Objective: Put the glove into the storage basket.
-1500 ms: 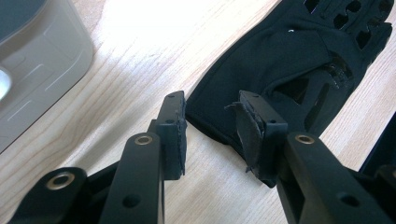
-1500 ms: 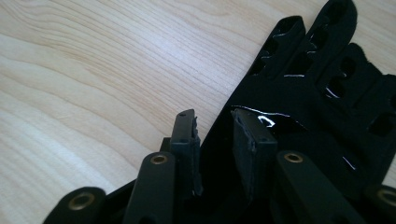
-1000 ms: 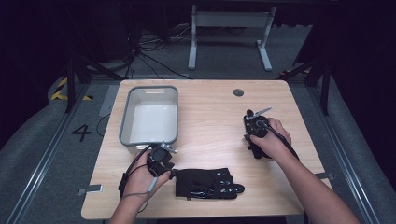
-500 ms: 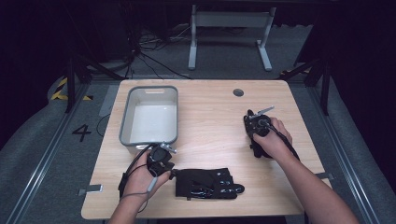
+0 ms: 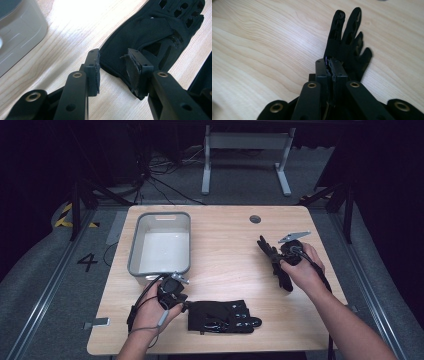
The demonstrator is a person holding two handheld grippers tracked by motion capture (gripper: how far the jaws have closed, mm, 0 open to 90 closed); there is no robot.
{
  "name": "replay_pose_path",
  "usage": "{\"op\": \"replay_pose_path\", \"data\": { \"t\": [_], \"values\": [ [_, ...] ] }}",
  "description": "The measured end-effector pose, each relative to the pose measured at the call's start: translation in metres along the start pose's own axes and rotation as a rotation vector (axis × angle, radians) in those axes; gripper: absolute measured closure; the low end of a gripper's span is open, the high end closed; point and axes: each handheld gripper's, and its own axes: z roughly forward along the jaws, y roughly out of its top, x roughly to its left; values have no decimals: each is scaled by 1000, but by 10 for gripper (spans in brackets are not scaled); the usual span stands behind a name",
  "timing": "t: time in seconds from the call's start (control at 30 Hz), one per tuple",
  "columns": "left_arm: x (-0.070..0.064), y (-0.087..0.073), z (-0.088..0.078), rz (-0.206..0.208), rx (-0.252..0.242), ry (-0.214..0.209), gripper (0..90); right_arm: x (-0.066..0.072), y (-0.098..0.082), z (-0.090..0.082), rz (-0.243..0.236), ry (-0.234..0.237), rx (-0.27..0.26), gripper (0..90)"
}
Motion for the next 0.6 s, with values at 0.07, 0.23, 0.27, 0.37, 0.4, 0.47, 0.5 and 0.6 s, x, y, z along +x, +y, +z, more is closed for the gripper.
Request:
{"op": "replay_pose_path", "data": {
  "t": [0.07,0.23,0.27,0.37,0.4,0.47,0.5,0.6],
  "values": [
    [1,0,0,-2,1,1,637,3,2,-11,-8,8,-24,871],
    [1,0,-1,-4,0,2,637,15,4,-34,-5,98,-64,870],
    [1,0,0,-3,0,1,638,18,4,-38,-6,117,-69,870],
    [0,0,1,1,5,0,638,32,2,-45,-12,182,-73,870],
    [0,0,1,2,5,0,637,37,1,-46,-16,200,-73,869],
    [0,0,1,1,4,0,638,46,-2,-47,-25,238,-74,869],
    [0,0,1,1,4,-1,638,49,-3,-47,-27,262,-75,869],
    [0,0,1,1,5,-1,637,59,-8,-45,-15,327,-73,868]
  ]
}}
